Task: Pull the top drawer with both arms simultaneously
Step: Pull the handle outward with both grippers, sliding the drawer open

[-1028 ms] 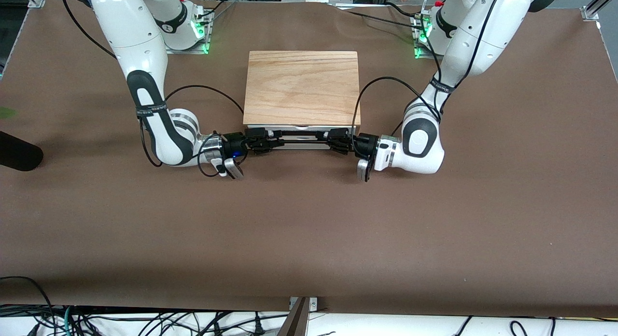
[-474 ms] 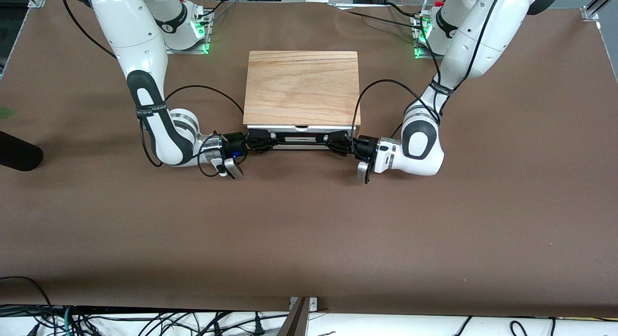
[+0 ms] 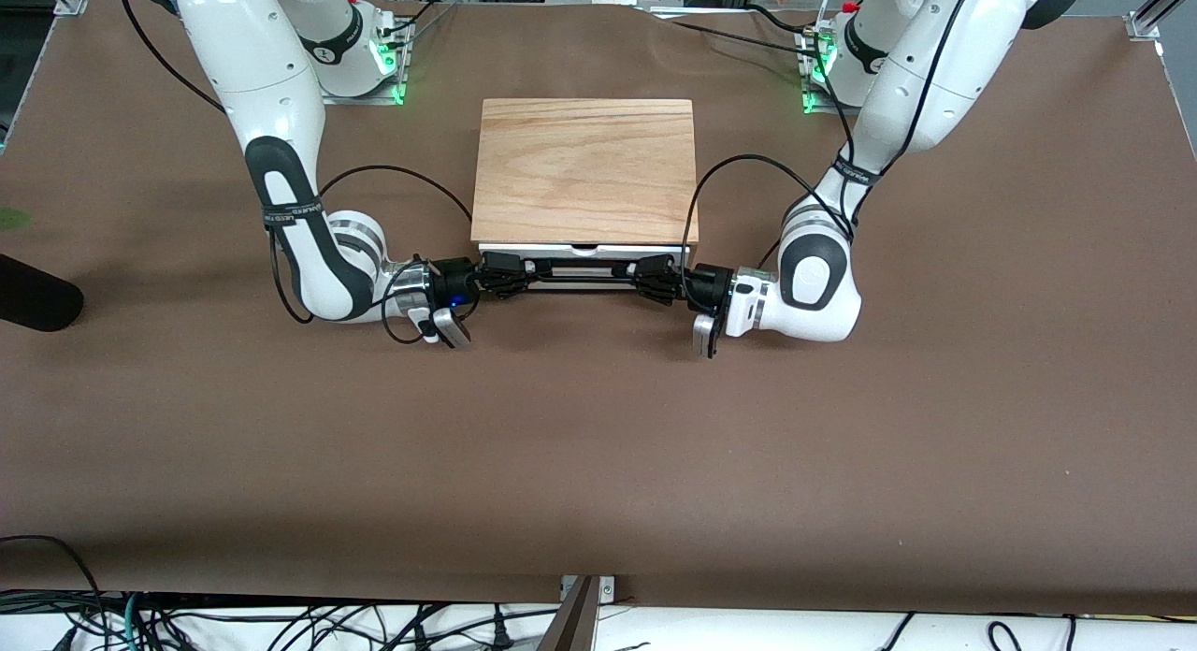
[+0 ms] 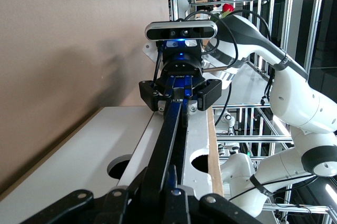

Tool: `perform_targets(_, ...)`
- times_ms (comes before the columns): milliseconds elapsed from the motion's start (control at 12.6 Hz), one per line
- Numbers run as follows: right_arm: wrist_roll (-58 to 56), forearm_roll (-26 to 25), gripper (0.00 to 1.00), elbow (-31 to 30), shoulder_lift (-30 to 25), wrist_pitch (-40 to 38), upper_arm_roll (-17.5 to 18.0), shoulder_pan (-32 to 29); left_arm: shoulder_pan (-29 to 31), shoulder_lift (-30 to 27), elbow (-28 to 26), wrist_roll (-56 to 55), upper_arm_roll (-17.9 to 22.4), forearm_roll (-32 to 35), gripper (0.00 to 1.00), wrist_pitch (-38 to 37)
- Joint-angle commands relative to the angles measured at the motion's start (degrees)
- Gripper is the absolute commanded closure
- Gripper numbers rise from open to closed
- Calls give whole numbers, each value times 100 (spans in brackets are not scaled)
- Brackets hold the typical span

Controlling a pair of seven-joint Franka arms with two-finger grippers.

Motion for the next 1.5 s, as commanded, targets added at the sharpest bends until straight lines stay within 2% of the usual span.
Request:
perform_targets(0, -38, 155, 97, 9, -8, 19, -22, 33, 39, 1, 270, -51, 22, -21, 100, -29)
perform_targets(158, -20, 295, 98, 105, 53, 54, -22, 24, 30, 71, 427, -147, 22, -4, 100, -29)
perform_targets(633, 260, 331, 98, 720, 431, 81, -66, -72, -40, 756, 1534, -850, 22, 49, 100, -20)
perform_targets(1028, 682, 357, 98, 1370, 756, 151, -84, -213, -40, 1090, 2255, -1316, 22, 40, 100, 6)
perform_targets(1423, 1017, 357, 98, 1872, 1020, 239, -84, -319, -32, 1328, 2748, -1511, 109, 31, 100, 6)
